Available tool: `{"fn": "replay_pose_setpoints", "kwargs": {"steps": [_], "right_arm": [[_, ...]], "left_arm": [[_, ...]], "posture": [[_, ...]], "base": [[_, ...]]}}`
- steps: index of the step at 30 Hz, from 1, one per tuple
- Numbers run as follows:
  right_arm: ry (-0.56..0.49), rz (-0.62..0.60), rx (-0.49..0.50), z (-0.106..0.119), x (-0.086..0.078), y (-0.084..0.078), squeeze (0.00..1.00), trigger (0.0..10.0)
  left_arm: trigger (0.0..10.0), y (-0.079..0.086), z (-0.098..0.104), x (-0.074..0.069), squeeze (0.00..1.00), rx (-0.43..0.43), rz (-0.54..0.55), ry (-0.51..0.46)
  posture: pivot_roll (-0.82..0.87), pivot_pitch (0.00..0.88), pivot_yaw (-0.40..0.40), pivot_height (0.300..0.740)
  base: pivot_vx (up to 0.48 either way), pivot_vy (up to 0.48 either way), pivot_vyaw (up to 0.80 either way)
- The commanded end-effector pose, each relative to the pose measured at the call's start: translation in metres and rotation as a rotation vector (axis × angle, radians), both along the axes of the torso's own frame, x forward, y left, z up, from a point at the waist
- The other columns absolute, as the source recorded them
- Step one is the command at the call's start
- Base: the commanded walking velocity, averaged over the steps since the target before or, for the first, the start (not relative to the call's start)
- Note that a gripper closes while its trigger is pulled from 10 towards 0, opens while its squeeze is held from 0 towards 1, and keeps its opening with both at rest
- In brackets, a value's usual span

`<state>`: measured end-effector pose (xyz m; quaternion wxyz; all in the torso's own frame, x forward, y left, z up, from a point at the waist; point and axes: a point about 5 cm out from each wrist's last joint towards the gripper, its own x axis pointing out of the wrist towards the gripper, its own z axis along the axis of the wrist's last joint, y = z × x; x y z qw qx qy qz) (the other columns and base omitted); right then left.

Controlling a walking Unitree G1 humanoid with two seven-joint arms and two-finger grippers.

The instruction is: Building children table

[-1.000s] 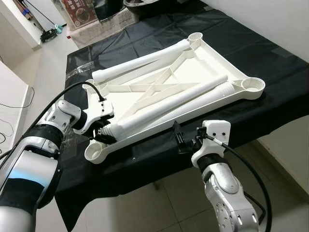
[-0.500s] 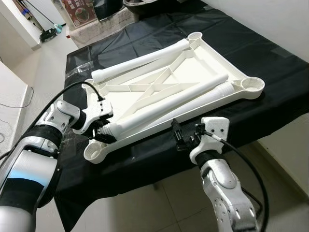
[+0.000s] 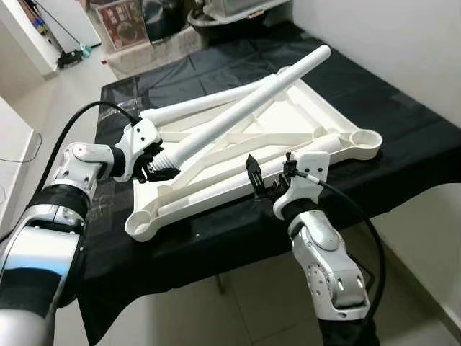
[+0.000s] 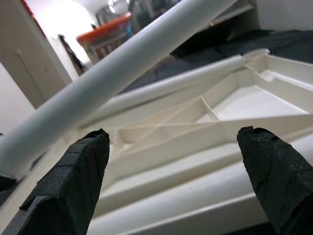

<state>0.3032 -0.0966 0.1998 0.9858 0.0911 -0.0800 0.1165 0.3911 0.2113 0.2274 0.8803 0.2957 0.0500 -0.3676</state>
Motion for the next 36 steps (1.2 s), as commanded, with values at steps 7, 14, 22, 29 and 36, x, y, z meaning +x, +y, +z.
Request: {"fn": "replay_pose_setpoints", "kwargs": {"steps": [7, 14, 22, 29, 36], "right_arm": [[0.007, 0.23, 0.232, 0.009, 0.015, 0.013, 1.0, 10.0], [0.058, 0.293, 0.312, 0.008, 0.021, 0.017, 0.0, 10.0], [0.034, 0.52, 0.42, 0.023, 0.017, 0.032, 0.0, 10.0], [-0.02, 0.642, 0.427, 0.035, 0.011, 0.038, 0.0, 10.0], [-0.027, 0.672, 0.352, 0.031, 0.007, 0.042, 0.0, 10.0]], "left_arm": [[10.0, 0.023, 0.006, -0.02, 0.0, -0.079, 0.242, -0.423], [10.0, 0.008, -0.003, -0.048, 0.0, -0.162, 0.308, -0.562], [10.0, -0.028, -0.033, -0.094, 0.0, -0.262, 0.342, -0.553], [10.0, -0.043, -0.05, -0.113, 0.0, -0.321, 0.395, -0.48], [10.0, -0.051, -0.051, -0.119, 0.0, -0.349, 0.413, -0.455]], "posture": [[-0.11, 0.0, 0.109, 0.74], [-0.1, 0.0, 0.077, 0.74], [-0.1, 0.0, 0.048, 0.74], [-0.1, 0.0, 0.029, 0.74], [-0.1, 0.0, 0.026, 0.74]], "base": [[0.0, 0.0, 0.0], [0.0, 0.0, 0.0], [0.0, 0.0, 0.0], [0.0, 0.0, 0.0], [0.0, 0.0, 0.0]]}}
